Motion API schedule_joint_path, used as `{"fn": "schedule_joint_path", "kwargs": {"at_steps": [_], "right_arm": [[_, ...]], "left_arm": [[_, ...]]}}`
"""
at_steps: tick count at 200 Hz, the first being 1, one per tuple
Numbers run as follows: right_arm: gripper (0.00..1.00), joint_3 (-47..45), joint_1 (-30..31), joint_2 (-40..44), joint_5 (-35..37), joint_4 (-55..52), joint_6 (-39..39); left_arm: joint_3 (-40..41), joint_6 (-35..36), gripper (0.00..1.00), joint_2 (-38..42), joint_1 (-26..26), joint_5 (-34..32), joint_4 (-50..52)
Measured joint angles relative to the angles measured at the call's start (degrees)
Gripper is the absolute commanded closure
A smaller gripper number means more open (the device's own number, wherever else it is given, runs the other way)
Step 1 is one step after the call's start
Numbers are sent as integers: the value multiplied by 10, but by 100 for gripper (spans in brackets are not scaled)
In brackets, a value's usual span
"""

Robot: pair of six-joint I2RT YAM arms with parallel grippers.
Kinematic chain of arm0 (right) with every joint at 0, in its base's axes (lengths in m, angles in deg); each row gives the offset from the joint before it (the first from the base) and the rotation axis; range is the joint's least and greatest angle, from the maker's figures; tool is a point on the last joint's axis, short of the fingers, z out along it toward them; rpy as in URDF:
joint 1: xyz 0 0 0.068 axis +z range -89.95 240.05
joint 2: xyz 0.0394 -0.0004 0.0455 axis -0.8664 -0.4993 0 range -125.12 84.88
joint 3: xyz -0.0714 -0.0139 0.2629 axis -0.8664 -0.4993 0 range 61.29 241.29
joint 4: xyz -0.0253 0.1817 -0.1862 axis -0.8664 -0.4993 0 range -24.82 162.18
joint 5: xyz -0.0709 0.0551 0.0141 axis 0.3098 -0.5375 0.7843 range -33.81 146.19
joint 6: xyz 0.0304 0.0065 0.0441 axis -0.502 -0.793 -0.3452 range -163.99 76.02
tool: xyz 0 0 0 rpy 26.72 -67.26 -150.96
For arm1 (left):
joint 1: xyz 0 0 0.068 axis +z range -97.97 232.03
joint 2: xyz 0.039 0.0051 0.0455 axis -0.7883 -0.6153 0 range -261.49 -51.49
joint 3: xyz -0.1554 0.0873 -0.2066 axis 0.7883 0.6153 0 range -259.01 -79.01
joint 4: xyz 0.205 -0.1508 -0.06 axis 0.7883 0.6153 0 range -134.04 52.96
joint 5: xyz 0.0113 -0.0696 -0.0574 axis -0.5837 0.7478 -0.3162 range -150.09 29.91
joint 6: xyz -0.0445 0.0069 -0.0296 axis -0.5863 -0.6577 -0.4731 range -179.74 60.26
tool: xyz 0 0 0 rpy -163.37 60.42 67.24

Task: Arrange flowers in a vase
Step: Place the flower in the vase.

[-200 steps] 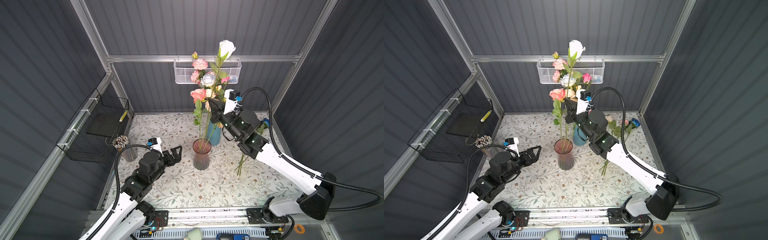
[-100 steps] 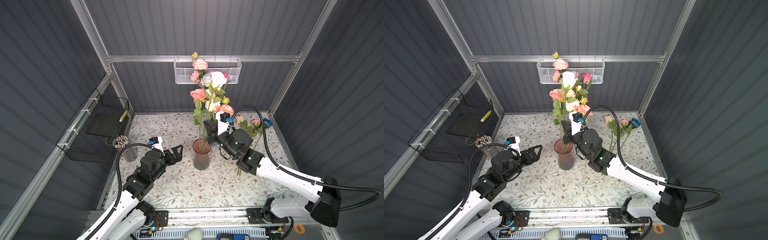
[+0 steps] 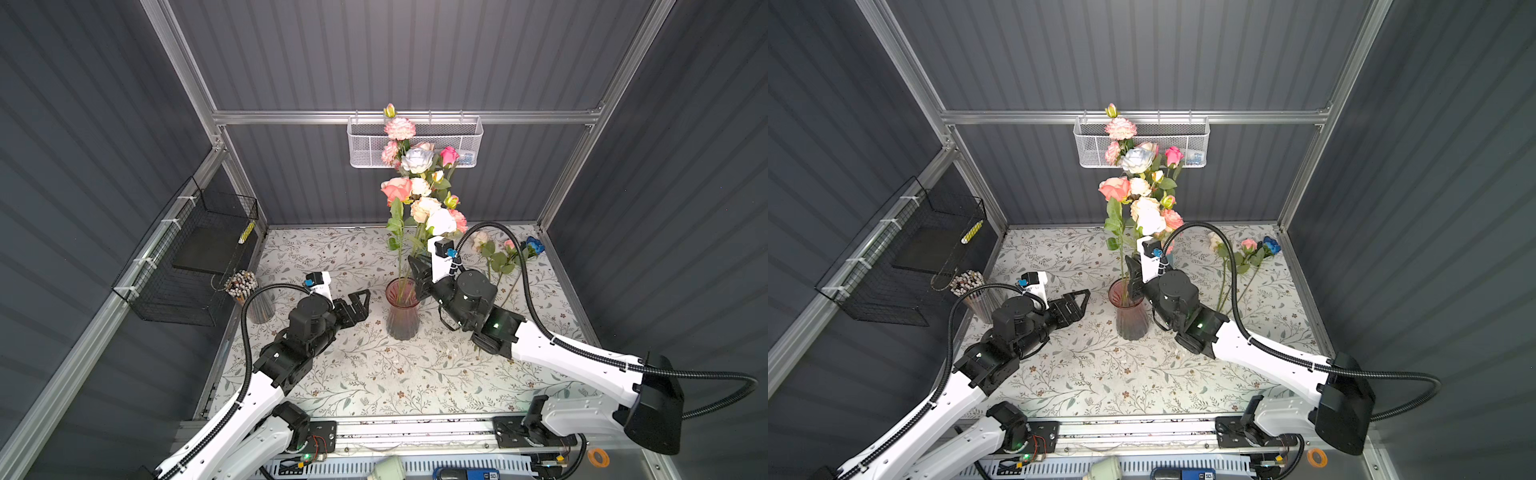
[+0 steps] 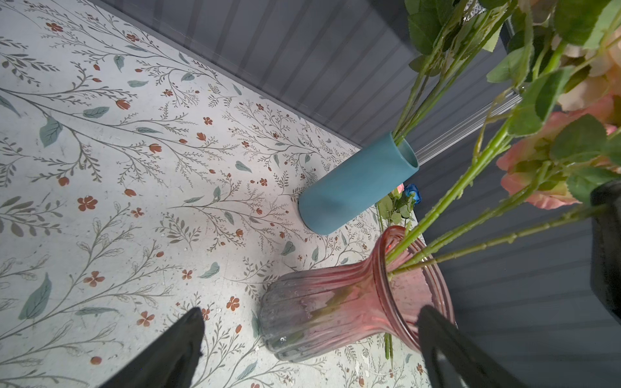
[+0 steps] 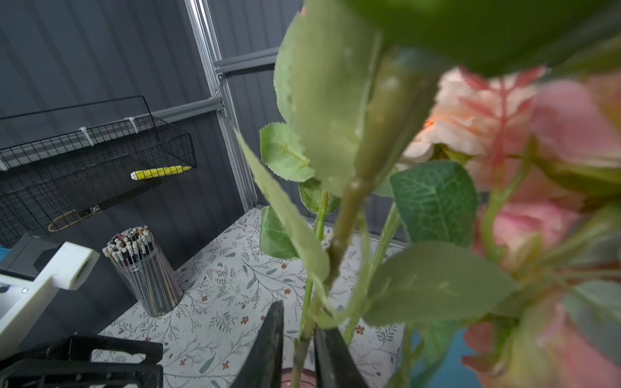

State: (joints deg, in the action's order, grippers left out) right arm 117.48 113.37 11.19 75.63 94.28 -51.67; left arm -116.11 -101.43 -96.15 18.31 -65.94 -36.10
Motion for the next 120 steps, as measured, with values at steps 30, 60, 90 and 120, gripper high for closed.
{"fn": "schedule_joint_path", "kwargs": {"at_steps": [30,60,90,120], "right_arm": [[66,1,2,-2,2,-24,-19],[58,-10,5,20,6,-50,-37],[51,-16,9,55,10,-87,-65],[48,-17,9,89,15,-121,-84]], "left_arm": [[0,-2,0,-9,0,2,-6],[0,-2,1,-19,0,6,-12],[0,-2,0,-32,0,10,-18],[0,-2,0,-45,0,14,-22]]}}
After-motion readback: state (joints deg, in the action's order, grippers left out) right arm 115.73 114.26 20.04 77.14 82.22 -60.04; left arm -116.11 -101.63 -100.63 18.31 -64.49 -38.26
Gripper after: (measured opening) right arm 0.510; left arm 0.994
